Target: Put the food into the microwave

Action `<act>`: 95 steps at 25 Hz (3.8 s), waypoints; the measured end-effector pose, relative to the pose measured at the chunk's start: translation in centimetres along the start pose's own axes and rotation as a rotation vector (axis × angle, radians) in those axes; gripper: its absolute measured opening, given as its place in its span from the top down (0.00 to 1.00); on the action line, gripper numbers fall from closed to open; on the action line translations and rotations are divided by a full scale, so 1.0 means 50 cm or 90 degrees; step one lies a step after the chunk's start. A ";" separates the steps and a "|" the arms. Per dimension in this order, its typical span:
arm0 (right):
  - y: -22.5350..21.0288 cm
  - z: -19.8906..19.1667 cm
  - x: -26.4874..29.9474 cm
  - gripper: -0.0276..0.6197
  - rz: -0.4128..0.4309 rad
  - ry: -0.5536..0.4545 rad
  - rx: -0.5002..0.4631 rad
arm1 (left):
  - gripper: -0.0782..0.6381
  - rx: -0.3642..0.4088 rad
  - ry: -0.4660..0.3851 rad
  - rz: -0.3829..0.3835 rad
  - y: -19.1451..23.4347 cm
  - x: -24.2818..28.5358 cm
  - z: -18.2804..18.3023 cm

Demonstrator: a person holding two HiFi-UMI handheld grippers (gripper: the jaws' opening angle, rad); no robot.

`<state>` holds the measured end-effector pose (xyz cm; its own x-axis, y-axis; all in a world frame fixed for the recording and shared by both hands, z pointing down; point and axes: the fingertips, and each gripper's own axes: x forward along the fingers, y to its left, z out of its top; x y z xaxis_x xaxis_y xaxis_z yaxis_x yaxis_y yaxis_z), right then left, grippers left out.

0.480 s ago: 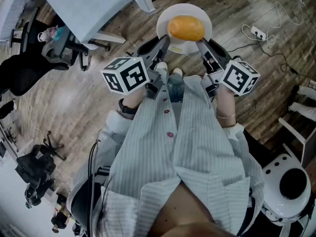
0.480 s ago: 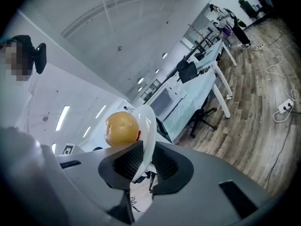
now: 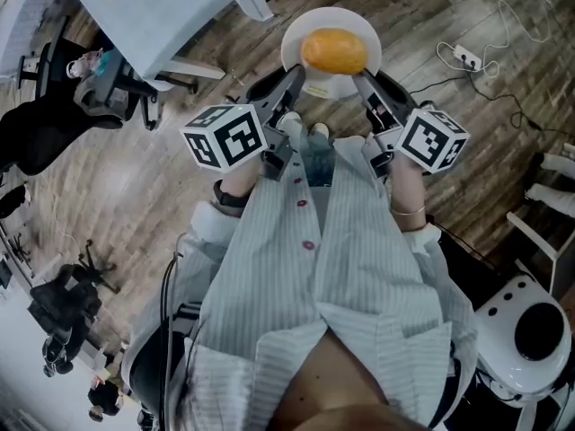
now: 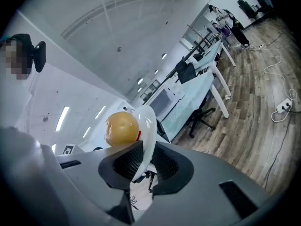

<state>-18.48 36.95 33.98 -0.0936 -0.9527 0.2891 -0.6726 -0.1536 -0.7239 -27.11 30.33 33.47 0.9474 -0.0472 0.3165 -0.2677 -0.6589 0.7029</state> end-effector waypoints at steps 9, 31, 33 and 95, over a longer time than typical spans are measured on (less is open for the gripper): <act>-0.053 -0.007 -0.071 0.83 -0.007 -0.002 0.016 | 0.81 0.002 0.010 0.000 -0.048 0.036 -0.065; -0.241 0.273 0.156 0.83 -0.022 0.006 0.070 | 0.81 -0.002 0.040 0.004 0.052 0.357 0.185; -0.261 0.306 0.186 0.83 -0.029 0.009 0.072 | 0.81 -0.005 0.037 0.004 0.067 0.390 0.218; -0.379 0.735 0.699 0.83 0.308 0.388 -0.041 | 0.81 -0.145 -0.317 0.327 0.239 0.696 0.615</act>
<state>17.98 -3.07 34.81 -0.7620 -0.5946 0.2565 -0.4930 0.2759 -0.8251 8.06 -2.27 33.27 0.6462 -0.6764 0.3534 -0.6764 -0.2932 0.6756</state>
